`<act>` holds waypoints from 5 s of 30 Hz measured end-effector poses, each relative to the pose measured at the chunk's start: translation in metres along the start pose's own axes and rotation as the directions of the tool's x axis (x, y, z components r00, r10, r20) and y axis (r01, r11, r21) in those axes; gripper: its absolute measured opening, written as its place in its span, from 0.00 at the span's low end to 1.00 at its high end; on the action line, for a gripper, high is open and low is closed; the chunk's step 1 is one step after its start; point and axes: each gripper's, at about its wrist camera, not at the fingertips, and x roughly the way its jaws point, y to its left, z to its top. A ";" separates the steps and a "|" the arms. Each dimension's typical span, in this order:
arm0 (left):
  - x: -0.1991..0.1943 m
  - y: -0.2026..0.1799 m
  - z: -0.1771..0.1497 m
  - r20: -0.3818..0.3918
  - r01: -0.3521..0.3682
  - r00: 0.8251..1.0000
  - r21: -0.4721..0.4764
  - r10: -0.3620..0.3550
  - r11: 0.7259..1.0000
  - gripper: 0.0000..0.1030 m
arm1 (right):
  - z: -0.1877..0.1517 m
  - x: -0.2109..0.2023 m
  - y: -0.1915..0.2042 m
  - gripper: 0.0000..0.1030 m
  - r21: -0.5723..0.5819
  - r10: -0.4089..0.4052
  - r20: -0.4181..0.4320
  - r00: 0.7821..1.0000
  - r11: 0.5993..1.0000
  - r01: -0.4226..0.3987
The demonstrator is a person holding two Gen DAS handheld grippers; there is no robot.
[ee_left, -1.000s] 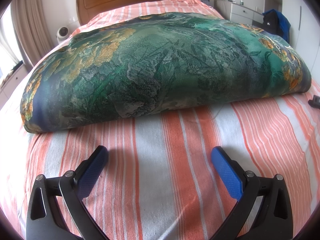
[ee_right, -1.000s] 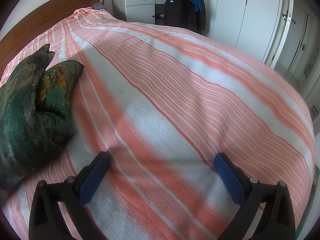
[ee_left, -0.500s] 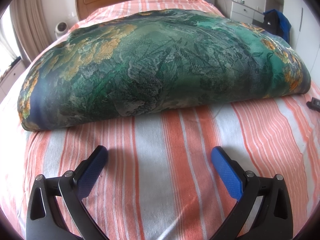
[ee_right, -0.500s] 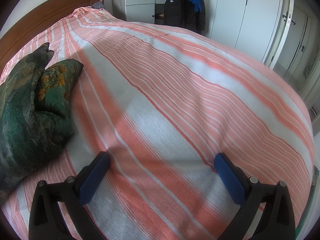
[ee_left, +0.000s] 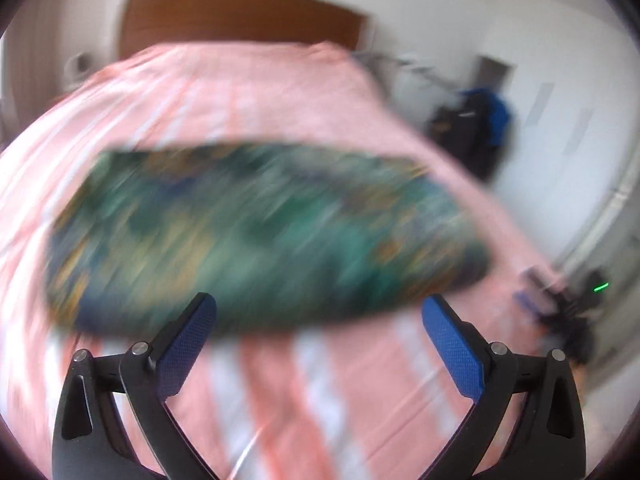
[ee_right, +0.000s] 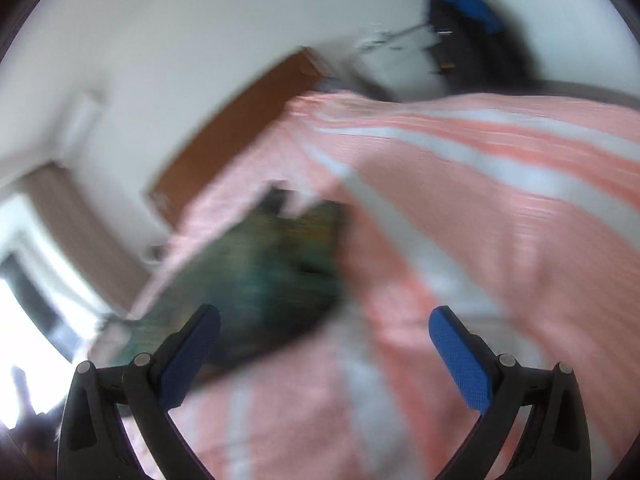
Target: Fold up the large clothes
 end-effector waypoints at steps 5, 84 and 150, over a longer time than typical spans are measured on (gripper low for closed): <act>0.079 -0.032 0.028 -0.114 0.020 0.993 0.199 0.003 0.980 1.00 | -0.010 0.023 0.005 1.00 0.040 0.094 -0.070 0.993 0.995 -0.091; 0.023 0.125 0.163 -0.176 0.076 0.980 -0.103 -0.093 0.992 0.24 | -0.050 0.017 0.238 0.74 -0.637 0.126 -0.122 0.985 0.750 -0.175; 0.011 0.381 -0.096 0.097 0.289 0.952 -0.598 -0.290 0.748 0.34 | -0.220 0.480 0.497 0.63 -0.752 -0.410 -0.644 0.646 0.495 -0.436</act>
